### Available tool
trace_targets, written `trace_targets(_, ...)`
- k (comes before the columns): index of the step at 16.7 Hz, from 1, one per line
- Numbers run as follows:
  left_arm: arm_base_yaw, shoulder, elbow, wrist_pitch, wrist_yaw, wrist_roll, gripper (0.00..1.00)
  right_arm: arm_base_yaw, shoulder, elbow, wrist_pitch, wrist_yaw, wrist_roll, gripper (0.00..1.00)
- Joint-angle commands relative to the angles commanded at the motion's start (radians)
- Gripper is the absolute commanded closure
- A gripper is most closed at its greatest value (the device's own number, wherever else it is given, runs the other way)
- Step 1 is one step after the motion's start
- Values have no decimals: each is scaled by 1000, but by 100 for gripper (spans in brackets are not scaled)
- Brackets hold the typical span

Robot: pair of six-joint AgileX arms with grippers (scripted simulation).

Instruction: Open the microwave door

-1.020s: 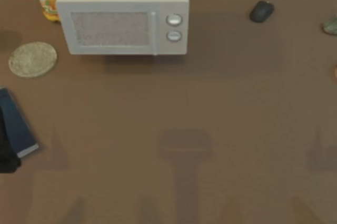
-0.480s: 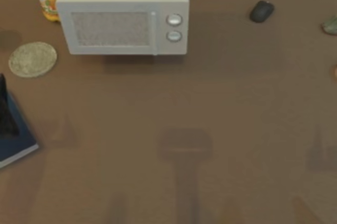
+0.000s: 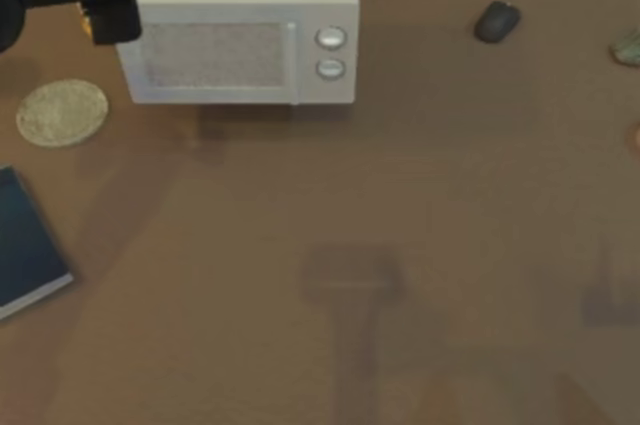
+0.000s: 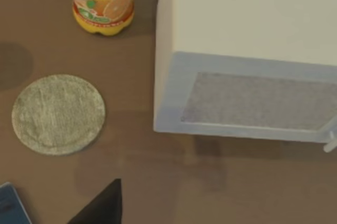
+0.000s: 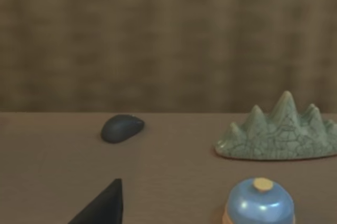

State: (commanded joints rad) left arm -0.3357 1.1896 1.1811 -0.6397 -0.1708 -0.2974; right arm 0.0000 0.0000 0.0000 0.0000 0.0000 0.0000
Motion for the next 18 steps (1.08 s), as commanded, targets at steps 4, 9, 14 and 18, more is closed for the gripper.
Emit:
trace_targets(4, -107, 402, 383, -212, -52, -94, 0, 0, 0, 0, 0, 0, 0, 0)
trace_targets(9, -212, 754, 748, -405, -100, -192, 0, 0, 0, 0, 0, 0, 0, 0)
trace_targets(14, -263, 918, 933, -486, -122, -243, 0, 0, 0, 0, 0, 0, 0, 0)
trace_targets(18, -265, 925, 940, -489, -123, -245, 0, 0, 0, 0, 0, 0, 0, 0)
